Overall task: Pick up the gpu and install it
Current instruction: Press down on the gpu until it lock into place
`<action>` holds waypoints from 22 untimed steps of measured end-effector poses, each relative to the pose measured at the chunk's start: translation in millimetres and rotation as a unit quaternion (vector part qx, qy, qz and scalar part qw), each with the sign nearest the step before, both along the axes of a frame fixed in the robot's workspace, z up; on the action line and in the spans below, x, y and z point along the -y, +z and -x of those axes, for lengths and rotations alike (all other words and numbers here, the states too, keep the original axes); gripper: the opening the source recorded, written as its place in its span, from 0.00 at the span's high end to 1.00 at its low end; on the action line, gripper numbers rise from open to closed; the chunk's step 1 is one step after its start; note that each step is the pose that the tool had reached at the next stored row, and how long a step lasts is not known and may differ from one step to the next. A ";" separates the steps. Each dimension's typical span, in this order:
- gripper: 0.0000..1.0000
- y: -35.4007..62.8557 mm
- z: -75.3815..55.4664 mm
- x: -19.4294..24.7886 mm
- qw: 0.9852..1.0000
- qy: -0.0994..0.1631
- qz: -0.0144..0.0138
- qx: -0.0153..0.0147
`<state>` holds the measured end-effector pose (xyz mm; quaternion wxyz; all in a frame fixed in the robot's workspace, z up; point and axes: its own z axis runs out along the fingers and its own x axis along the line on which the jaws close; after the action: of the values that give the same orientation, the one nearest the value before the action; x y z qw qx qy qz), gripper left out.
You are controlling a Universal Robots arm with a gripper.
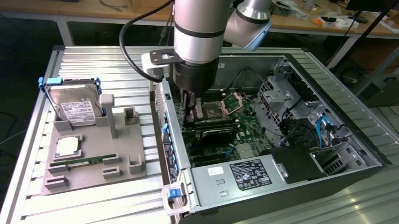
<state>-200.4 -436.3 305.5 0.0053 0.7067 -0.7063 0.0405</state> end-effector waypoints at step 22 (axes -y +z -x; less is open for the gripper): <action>0.89 1.9 9.0 -2.6 1.000 0.001 -0.005 0.000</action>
<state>-209.3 -433.7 307.4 0.0013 0.7073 -0.7060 0.0366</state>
